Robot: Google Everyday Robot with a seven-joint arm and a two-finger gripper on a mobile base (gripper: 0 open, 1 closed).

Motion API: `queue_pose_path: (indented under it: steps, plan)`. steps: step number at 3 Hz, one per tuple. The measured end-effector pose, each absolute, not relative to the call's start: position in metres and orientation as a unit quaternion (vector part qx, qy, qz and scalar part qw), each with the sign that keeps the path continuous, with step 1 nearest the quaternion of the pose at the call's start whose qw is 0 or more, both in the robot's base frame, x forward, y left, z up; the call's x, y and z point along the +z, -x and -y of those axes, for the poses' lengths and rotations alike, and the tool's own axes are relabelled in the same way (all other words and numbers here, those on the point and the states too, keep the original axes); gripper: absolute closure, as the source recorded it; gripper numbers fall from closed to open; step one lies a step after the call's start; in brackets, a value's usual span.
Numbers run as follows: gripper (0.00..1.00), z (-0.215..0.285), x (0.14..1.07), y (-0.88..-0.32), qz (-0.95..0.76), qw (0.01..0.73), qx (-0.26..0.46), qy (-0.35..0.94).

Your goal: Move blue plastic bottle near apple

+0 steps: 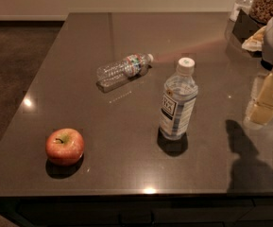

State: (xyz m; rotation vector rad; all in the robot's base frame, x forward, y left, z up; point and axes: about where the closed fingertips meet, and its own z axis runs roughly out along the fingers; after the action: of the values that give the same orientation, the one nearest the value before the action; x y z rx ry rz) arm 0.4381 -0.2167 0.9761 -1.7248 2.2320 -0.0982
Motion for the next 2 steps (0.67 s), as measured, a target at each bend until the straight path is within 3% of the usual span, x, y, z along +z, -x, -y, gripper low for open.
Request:
queue_pose_path:
  steps: [1,2]
  plan:
    - [0.0,0.216,0.977,-0.438,-0.781,0.161,-0.034,0.603]
    - [0.0,0.186,0.964,-0.432,-0.774,0.168,0.03,0.61]
